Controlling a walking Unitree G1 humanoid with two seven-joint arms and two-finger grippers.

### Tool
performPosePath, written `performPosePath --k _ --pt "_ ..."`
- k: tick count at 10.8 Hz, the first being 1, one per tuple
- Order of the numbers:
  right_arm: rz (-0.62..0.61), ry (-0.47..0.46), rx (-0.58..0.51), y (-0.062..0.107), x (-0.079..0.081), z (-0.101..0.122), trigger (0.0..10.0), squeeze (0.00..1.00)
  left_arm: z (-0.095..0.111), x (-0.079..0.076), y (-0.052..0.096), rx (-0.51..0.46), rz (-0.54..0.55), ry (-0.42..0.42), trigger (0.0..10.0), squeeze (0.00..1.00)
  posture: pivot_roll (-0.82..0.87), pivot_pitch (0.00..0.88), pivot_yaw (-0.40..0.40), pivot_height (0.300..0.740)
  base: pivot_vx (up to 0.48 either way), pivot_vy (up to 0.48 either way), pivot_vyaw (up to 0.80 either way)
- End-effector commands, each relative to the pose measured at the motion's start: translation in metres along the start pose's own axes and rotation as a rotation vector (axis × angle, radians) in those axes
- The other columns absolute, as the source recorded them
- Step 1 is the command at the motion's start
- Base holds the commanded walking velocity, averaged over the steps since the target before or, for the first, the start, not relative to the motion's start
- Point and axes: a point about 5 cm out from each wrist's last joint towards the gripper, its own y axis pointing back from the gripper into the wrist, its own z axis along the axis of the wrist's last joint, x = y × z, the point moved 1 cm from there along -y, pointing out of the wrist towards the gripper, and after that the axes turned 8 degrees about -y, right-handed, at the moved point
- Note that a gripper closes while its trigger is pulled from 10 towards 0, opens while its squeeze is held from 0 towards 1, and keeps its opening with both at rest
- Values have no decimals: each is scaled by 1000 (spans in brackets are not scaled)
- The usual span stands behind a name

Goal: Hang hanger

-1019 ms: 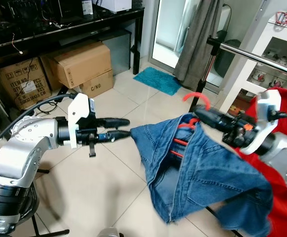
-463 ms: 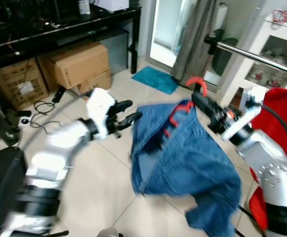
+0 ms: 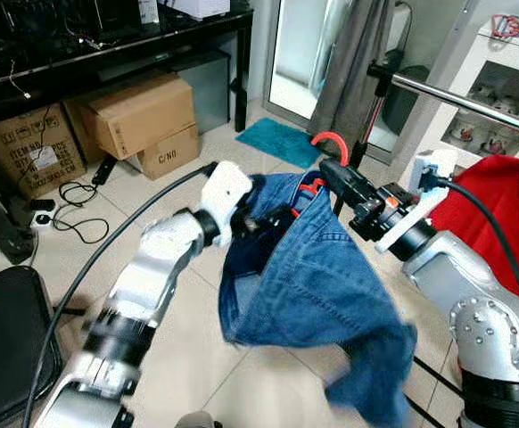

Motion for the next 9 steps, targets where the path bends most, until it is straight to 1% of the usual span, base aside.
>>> performPosePath --k 1,2,3,4,6,9 --pt "63 3 -19 -4 12 7 0 0 1 -1 -7 19 8 -53 10000 1000 152 0 -45 740 0 0 0" --pt "74 -7 -24 -4 15 8 0 0 -4 4 -8 50 68 -71 10000 1000 150 0 -45 740 0 0 0" --pt "80 -18 -32 -4 16 9 0 0 -6 4 -9 47 73 -60 2824 714 152 0 -47 740 0 0 0" --pt "87 -41 -49 -4 17 12 0 0 -9 1 -7 50 76 -72 0 0 156 0 -48 740 0 0 0" --pt "120 -73 -66 -4 20 15 0 0 -15 3 -7 68 105 -73 0 0 157 0 -48 740 0 0 0" --pt "136 -88 -68 -2 21 16 0 0 -14 5 -8 53 113 -74 0 0 155 0 -48 740 0 0 0"
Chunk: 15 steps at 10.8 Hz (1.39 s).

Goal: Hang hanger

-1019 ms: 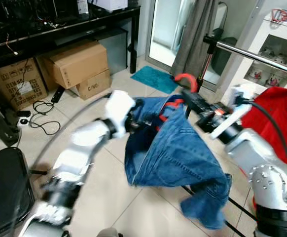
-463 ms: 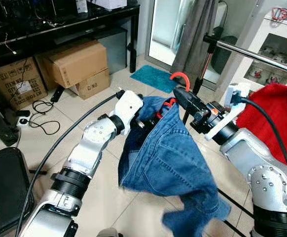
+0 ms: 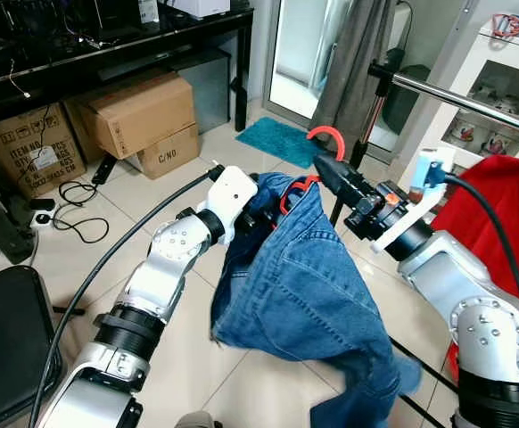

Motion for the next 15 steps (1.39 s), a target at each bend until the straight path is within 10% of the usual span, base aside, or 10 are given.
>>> performPosePath --k 1,10,15 --pt "71 25 -35 -2 14 13 0 0 3 -1 -3 -7 -4 -12 0 0 155 0 -48 740 0 0 0" --pt "10 83 0 3 2 10 0 0 15 8 11 -63 -51 -35 0 0 165 0 -37 740 0 0 0" --pt "-179 314 244 24 -38 -11 0 0 54 21 58 -212 -444 126 0 0 170 0 -33 740 0 0 0"
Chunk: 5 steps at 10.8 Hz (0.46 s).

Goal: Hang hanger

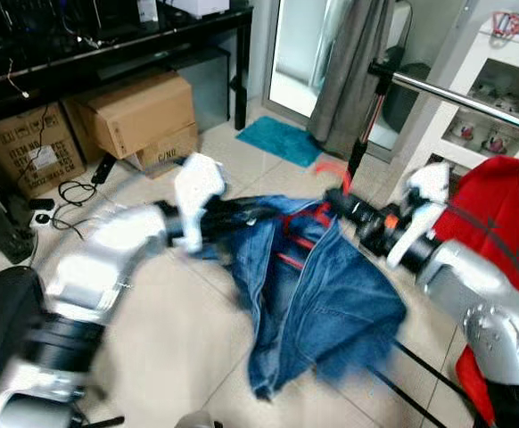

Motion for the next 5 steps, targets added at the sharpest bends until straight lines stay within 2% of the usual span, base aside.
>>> performPosePath --k 1,2,3,4,5 --pt "-11 44 48 8 -7 -7 0 0 14 21 12 -11 89 -54 0 0 170 0 -31 740 0 0 0" --pt "47 44 47 15 -4 -8 0 0 10 44 29 83 219 -88 0 0 168 0 -29 740 0 0 0" --pt "75 27 39 21 -4 -7 0 0 6 58 41 147 305 -106 0 0 167 0 -29 740 0 0 0" --pt "115 -2 26 32 -6 -3 0 0 2 76 65 238 399 -129 0 0 166 0 -28 740 0 0 0" --pt "137 -25 4 38 -9 0 0 0 0 85 80 281 459 -136 0 0 166 0 -28 740 0 0 0"
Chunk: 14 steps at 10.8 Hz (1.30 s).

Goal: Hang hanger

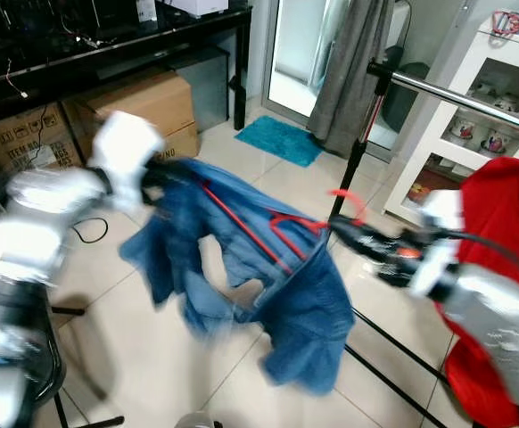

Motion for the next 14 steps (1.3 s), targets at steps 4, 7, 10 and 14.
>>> performPosePath --k 4,7,10,14 --pt "207 -143 -105 12 20 12 0 0 -14 16 -9 -92 248 253 0 0 171 0 -40 740 0 0 0" --pt "168 -235 -343 4 14 35 0 0 -16 -14 -35 -146 140 394 0 0 170 0 -28 740 0 0 0" --pt "58 -342 -533 -11 7 53 0 0 -3 -87 -72 -128 -39 242 0 0 171 0 -45 740 0 0 0" --pt "-364 -126 -427 -23 -26 51 0 0 7 -130 -73 -152 -106 254 0 0 156 0 -36 740 0 0 0"
